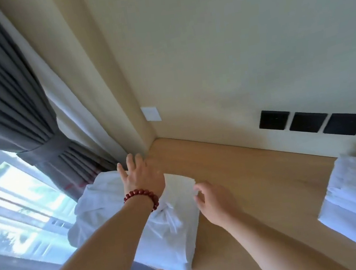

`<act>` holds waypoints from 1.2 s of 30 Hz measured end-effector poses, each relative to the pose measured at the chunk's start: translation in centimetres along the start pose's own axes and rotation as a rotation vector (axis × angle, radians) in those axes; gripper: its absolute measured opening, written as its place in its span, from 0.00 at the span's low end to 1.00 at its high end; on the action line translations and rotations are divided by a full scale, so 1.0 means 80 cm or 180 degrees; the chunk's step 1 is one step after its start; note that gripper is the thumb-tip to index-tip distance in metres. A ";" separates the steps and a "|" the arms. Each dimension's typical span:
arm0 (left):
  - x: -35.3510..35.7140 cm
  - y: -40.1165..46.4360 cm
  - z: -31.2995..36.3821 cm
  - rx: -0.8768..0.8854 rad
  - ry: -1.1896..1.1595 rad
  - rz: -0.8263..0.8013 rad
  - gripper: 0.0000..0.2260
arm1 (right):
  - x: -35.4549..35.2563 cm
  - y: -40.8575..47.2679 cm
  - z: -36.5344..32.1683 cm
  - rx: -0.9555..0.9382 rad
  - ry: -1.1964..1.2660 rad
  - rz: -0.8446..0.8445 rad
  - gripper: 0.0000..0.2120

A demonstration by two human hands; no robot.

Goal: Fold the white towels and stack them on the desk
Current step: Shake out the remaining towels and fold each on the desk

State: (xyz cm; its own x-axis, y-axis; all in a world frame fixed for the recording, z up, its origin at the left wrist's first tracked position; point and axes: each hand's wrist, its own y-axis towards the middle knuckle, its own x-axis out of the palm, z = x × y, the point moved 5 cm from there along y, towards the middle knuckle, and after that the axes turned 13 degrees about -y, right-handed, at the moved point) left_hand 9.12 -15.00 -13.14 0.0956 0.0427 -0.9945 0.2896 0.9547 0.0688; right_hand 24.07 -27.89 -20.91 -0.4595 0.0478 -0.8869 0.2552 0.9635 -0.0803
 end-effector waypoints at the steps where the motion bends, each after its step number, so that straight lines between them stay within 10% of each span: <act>1: -0.003 -0.001 -0.027 -0.0126 0.0001 -0.0013 0.23 | 0.009 0.005 -0.025 -0.0150 0.0030 -0.0084 0.17; 9: 0.000 -0.033 -0.214 -0.0886 -0.0198 -0.0325 0.30 | 0.073 0.036 -0.152 -0.0969 -0.0640 -0.0303 0.33; 17: 0.024 -0.065 -0.278 -0.0754 -0.0616 -0.0490 0.33 | 0.062 0.066 -0.181 -0.0949 -0.1155 0.0124 0.16; 25: -0.031 -0.041 -0.206 0.0693 -0.0518 0.0071 0.34 | -0.046 0.129 -0.190 -0.0609 0.0368 -0.0551 0.08; 36: -0.128 0.013 -0.036 0.0813 -0.1812 -0.0212 0.37 | -0.284 0.103 -0.133 -0.0294 0.1273 0.0140 0.08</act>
State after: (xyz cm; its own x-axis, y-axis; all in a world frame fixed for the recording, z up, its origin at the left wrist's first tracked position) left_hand 5.69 -13.62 -3.12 0.5414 -0.2452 -0.8042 0.5242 0.8463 0.0948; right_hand 27.56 -18.28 3.38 -0.7488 0.1706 -0.6404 0.2130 0.9770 0.0112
